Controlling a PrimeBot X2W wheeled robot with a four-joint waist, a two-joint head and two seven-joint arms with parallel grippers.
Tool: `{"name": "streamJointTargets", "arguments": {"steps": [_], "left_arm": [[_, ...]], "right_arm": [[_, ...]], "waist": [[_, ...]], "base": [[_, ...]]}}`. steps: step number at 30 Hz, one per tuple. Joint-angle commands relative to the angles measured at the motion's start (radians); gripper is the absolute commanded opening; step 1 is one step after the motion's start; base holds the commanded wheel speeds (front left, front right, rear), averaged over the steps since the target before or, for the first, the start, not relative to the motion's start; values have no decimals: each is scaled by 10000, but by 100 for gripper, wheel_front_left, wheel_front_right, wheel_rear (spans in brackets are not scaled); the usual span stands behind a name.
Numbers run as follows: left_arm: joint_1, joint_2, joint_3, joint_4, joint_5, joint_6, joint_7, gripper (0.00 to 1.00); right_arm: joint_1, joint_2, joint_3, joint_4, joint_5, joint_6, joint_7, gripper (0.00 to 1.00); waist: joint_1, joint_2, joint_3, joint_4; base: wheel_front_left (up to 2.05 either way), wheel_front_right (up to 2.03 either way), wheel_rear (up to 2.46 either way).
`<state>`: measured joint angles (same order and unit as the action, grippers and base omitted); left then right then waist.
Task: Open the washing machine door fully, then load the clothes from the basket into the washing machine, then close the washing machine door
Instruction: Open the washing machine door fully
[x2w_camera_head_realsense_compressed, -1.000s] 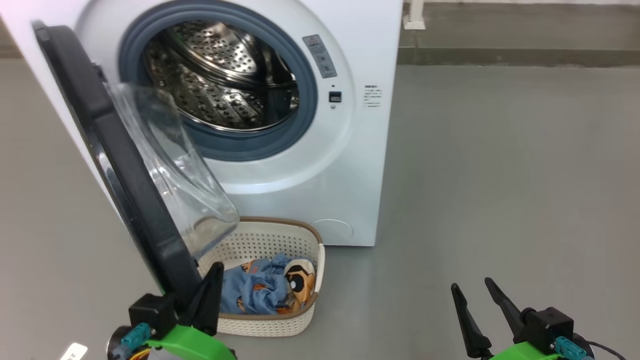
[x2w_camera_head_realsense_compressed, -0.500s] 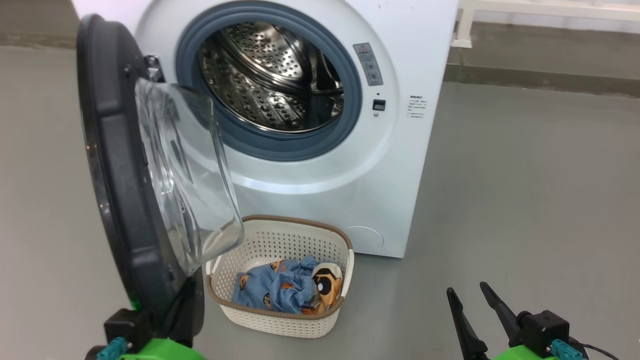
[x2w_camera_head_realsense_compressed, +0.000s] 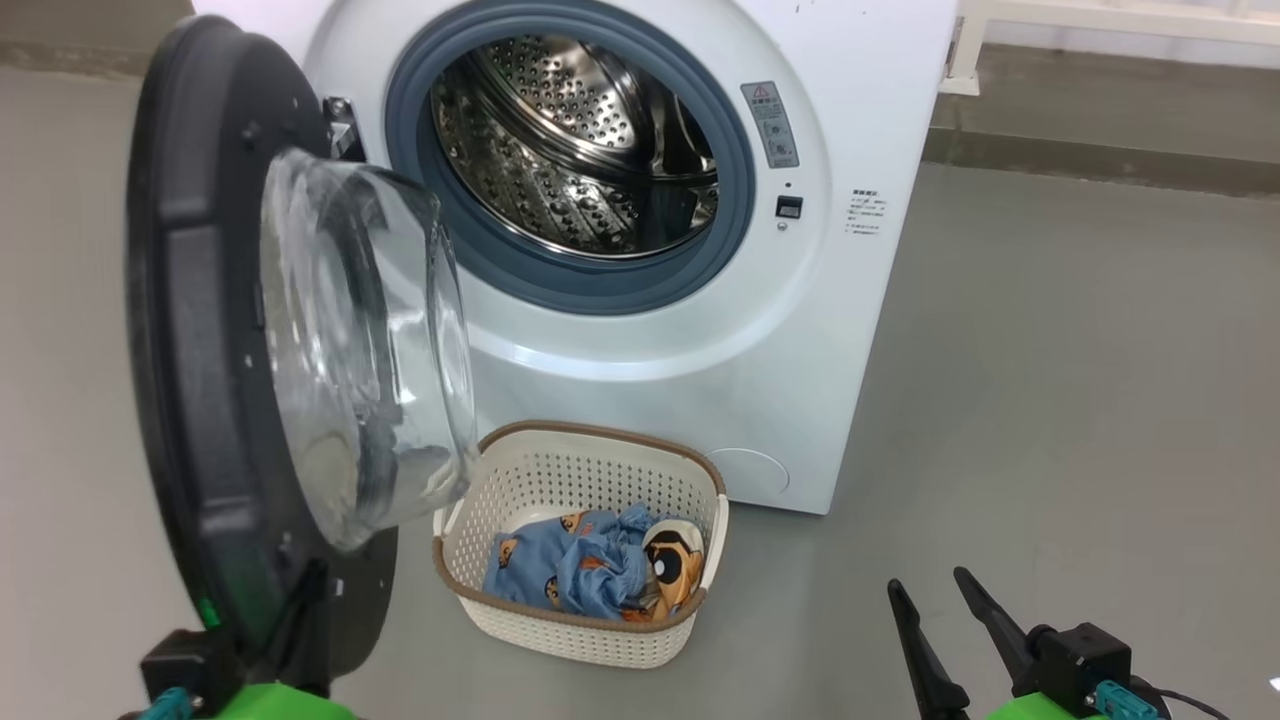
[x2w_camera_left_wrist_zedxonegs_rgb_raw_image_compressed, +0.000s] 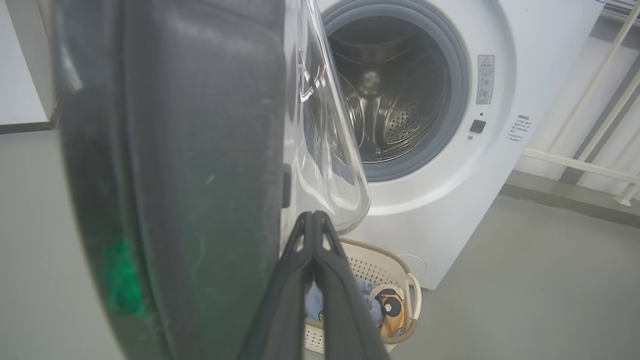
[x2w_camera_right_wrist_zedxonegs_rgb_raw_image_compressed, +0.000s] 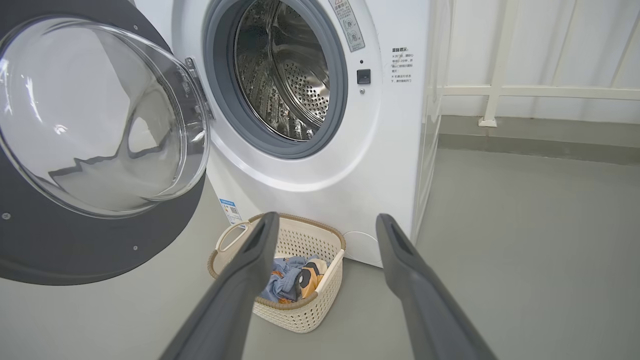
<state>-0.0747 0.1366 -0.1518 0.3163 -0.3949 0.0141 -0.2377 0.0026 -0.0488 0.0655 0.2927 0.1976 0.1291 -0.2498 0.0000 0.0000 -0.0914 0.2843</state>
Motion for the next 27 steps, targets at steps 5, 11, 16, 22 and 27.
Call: {"name": "streamJointTargets", "arguments": {"steps": [5,11,16,22,27], "left_arm": [[-195,576,855,-305,-257,272,-104,0],[-263,852,1340,-264,-464,374,-148,0],[-438,1098,1846,-132,-717,405,-183,0],[-849,1333,2478,107,-953,404,-220,0],[-1201,1414,3078,298,-1187,392,-235,0]], "right_arm": [[-83,-14,395,-162,-62,16,-120,100],[-125,-14,483,-133,-205,16,-120,100],[-281,-14,503,-149,-438,16,-120,100],[-530,-14,438,-144,-780,16,-120,100],[-755,-14,362,-156,-1047,16,-114,100]], "waist": [[0,0,190,146],[0,0,454,253],[0,0,910,308],[0,0,1499,405],[0,0,1999,483]], "base": [[0,0,0],[0,0,0],[0,0,0],[0,0,0],[0,0,0]]}}
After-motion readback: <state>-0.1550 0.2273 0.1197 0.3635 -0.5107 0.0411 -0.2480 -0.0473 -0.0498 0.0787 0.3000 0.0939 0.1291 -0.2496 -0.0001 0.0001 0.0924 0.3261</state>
